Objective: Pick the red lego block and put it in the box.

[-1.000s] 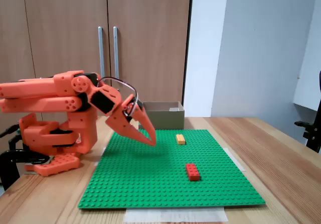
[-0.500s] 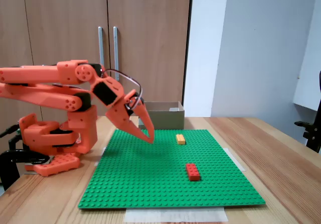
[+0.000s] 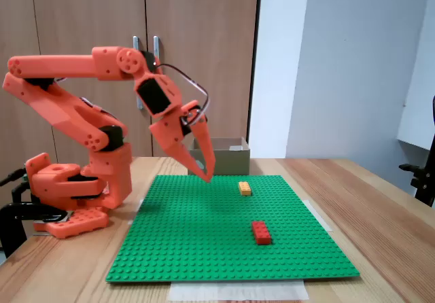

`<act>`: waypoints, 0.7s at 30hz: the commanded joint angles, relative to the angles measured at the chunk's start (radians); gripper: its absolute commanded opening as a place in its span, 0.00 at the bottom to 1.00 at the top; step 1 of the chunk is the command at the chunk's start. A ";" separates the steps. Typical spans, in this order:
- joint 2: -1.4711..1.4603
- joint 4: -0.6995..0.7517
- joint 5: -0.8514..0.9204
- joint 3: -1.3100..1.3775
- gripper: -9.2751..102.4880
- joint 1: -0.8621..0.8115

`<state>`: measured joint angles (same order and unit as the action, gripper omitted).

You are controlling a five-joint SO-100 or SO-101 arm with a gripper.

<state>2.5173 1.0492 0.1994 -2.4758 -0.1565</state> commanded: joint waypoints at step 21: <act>-0.423 0.192 0.138 0.402 0.33 -0.080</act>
<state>2.1261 1.2318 0.3390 -2.1476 -0.2362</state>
